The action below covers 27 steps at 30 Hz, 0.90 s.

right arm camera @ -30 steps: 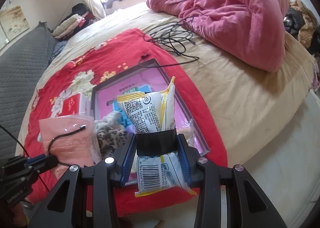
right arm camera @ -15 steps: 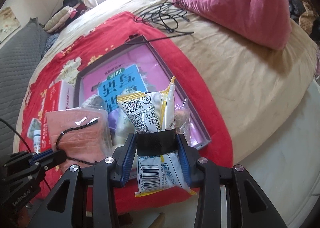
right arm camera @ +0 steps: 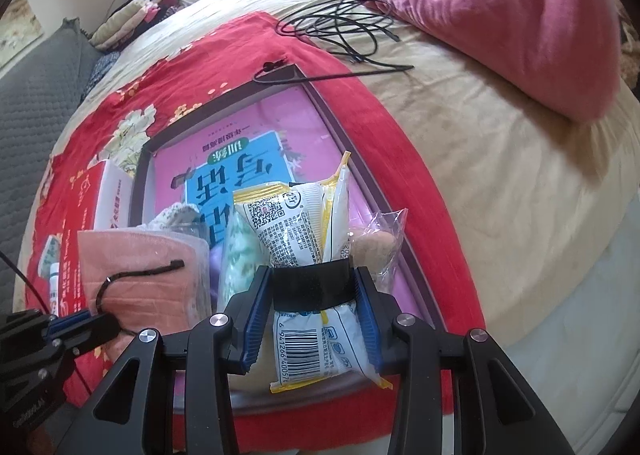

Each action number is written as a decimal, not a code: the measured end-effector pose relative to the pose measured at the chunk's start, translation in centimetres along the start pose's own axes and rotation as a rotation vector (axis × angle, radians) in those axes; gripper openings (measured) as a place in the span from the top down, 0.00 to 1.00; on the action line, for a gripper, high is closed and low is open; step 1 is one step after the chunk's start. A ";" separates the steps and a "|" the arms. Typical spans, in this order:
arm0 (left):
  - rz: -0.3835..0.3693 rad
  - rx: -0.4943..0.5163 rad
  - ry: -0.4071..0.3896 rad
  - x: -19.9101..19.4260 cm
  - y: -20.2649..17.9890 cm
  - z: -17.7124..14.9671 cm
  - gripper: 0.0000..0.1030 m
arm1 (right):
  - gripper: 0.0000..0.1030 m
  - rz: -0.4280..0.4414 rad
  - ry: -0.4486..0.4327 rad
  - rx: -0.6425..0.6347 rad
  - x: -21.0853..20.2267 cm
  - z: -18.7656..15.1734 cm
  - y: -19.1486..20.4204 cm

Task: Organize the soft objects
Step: 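Lower and release the pink bag with left tool while right tool releases the snack packet onto the tray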

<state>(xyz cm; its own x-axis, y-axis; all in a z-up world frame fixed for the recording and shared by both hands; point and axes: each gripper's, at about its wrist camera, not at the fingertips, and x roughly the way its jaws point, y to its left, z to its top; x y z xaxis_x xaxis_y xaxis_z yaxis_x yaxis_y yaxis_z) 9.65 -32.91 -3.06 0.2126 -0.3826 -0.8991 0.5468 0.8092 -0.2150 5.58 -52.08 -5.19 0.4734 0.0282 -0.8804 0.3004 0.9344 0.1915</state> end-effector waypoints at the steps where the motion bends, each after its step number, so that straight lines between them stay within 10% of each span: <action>1: -0.002 -0.003 0.000 0.0 0.0 0.1 0.92 | 0.59 -0.003 0.000 -0.014 0.2 0.3 0.2; 27: -0.017 -0.044 -0.009 -0.2 1.4 1.3 0.90 | 0.42 -0.051 -0.060 -0.133 -0.6 1.2 2.2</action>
<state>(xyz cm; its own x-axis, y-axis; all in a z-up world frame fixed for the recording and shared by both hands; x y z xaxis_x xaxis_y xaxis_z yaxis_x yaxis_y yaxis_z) 11.44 -32.31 -2.62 0.2112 -0.3999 -0.8919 0.5144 0.8214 -0.2465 6.97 -50.43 -3.76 0.5101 -0.0383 -0.8592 0.2147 0.9730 0.0841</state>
